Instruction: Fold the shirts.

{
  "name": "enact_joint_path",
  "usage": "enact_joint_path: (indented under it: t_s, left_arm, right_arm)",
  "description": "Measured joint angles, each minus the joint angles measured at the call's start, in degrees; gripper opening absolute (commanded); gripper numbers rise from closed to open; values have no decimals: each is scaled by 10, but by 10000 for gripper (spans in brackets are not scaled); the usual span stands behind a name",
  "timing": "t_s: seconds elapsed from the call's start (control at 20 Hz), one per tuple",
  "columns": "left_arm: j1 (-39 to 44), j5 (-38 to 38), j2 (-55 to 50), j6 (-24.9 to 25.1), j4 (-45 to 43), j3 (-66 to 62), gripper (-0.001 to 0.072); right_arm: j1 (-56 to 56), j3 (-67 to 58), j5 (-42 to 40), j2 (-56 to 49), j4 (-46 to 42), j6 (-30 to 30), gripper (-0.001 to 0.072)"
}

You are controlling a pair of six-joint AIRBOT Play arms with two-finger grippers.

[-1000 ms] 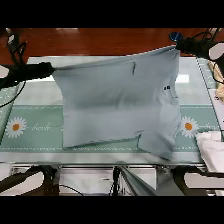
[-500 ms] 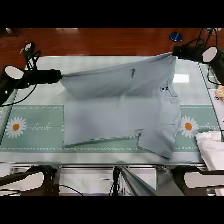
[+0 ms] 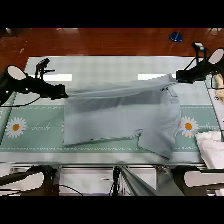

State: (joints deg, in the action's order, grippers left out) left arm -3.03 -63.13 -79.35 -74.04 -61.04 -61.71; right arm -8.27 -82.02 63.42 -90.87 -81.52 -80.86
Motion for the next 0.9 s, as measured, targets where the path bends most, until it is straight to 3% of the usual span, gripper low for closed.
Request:
enact_joint_path:
  t_s: [0.5, 0.55, 0.6, 0.65, 0.8, 0.85, 0.9]
  left_arm:
    - [8, -24, -34, -35, -73, 0, 45]
    - [8, -30, -35, -36, -78, 0, 241]
    - [8, -34, -35, -36, -84, 0, 441]
    - [7, -45, -35, -36, -90, -4, 487]
    - [-6, -86, -22, -33, -92, -27, 487]
    - [-15, -99, -11, -33, -91, -33, 488]
    - [-26, -111, 4, -33, -94, -37, 556]
  right_arm:
    - [19, 0, 59, -62, -21, 5, 23]
    - [19, 0, 61, -64, -28, 5, 120]
    - [19, 0, 64, -65, -37, 5, 309]
    - [19, 0, 65, -64, -43, 5, 322]
    - [12, -1, 71, -41, -53, 5, 358]
    - [6, -1, 79, -26, -52, 5, 400]
    - [-3, -1, 88, -13, -53, 6, 423]
